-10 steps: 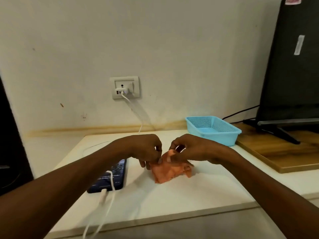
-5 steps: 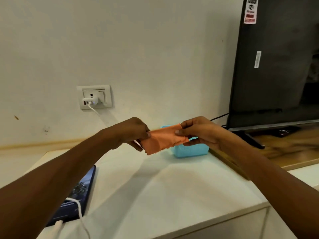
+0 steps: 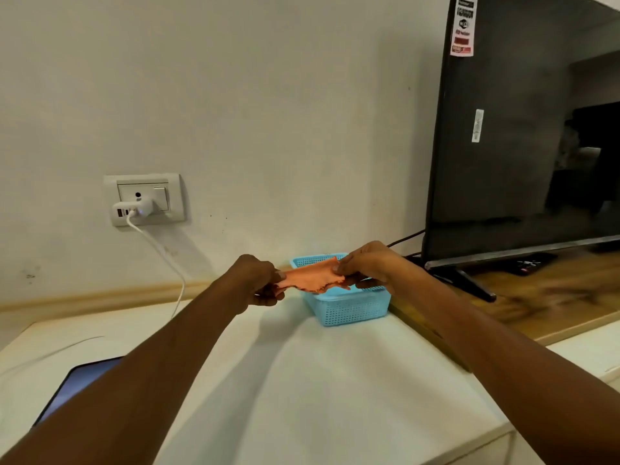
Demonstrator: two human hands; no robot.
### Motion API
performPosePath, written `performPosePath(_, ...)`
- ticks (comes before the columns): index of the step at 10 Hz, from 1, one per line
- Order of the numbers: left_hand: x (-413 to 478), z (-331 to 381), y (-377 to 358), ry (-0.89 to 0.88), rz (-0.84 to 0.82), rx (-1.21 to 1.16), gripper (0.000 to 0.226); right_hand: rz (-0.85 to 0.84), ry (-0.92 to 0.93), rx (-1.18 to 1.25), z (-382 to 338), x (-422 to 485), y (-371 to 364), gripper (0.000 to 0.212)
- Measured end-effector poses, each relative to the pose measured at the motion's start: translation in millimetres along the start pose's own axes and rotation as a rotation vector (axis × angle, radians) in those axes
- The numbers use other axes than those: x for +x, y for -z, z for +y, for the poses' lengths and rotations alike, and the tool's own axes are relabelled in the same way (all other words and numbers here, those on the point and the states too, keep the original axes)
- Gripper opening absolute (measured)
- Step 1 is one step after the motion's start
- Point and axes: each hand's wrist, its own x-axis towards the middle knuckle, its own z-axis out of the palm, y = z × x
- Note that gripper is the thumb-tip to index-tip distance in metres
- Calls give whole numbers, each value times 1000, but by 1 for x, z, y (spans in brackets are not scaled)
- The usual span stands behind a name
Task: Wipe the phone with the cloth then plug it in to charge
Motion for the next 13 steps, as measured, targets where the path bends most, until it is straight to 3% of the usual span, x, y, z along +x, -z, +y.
performPosePath(4,17,-33,-24,8,52,164,20,31,-72,-460,3,6,-24,33)
performPosePath(7,20,-49,-35,-135,79,217,31,-44,-72,-569,3,14,-32,35)
performPosePath(10,23,-47,-40,-122,113,306,37,-67,-69,-684,1,13,-35,42)
performPosePath(11,20,-44,-39,-149,151,348,28,-55,-34,-626,5,17,-32,40)
performPosePath(12,15,-35,-32,-203,190,394,13,-33,28,-394,3,18,-27,36)
performPosePath(13,7,-21,-24,-285,285,423,11,138,208,-314,-8,12,-22,30)
